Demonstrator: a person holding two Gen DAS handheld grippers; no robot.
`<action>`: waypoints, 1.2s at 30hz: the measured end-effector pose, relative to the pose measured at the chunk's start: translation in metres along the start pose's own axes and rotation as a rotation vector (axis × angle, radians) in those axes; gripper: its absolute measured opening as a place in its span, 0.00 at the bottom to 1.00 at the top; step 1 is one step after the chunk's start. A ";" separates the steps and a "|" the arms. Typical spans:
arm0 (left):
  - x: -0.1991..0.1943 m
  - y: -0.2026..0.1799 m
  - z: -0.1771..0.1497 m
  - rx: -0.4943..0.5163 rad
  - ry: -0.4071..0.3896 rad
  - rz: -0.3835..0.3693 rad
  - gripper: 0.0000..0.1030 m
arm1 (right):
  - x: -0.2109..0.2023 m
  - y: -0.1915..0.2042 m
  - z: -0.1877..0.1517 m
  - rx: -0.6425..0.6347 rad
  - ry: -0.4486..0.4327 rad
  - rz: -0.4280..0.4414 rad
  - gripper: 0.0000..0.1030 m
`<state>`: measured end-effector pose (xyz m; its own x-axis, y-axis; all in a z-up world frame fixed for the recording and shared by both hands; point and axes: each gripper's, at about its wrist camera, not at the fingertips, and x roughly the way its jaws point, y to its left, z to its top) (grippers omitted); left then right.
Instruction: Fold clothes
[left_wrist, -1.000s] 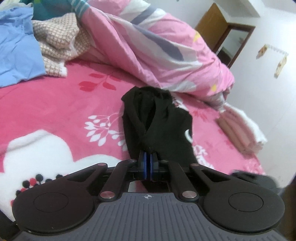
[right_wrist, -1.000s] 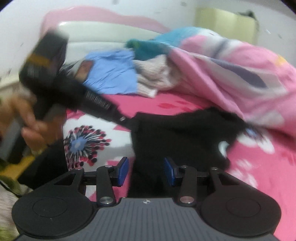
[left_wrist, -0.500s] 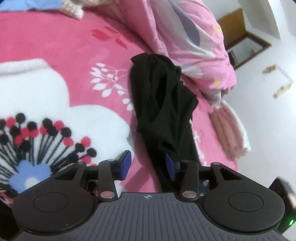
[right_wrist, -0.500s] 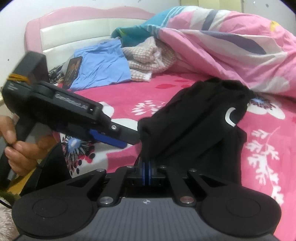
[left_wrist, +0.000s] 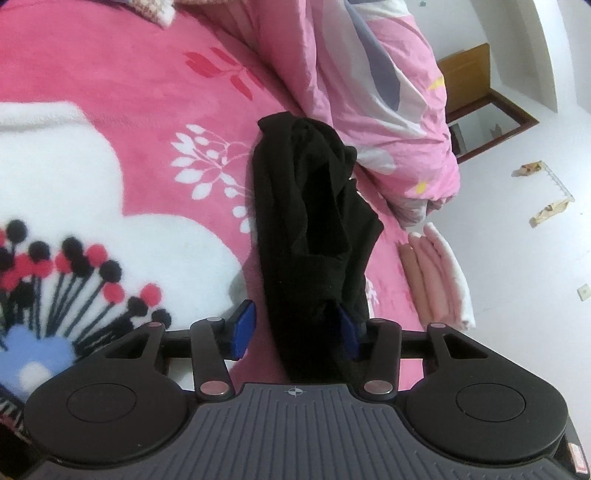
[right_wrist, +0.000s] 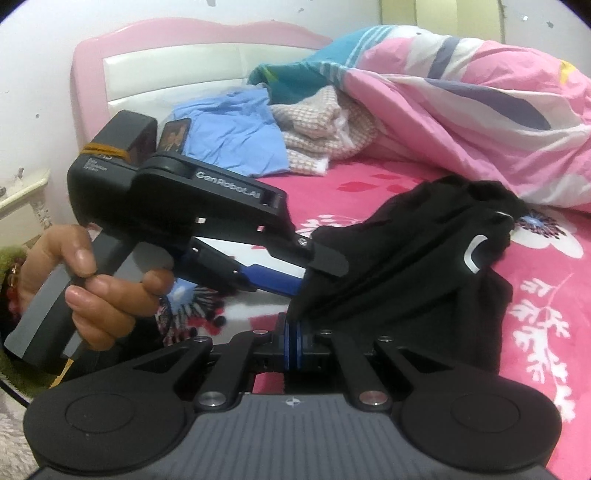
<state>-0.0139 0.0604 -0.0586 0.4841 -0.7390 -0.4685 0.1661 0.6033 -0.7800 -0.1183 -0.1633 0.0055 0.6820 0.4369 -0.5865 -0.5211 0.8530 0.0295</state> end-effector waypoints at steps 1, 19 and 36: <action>-0.004 -0.003 -0.001 0.019 -0.009 0.005 0.45 | 0.000 0.002 0.000 -0.008 0.002 0.001 0.03; -0.011 -0.015 -0.008 0.147 -0.040 0.073 0.32 | 0.007 0.030 -0.003 -0.072 -0.023 0.070 0.04; -0.037 0.009 -0.015 0.218 -0.132 0.157 0.01 | 0.004 -0.036 0.026 -0.013 -0.056 0.098 0.10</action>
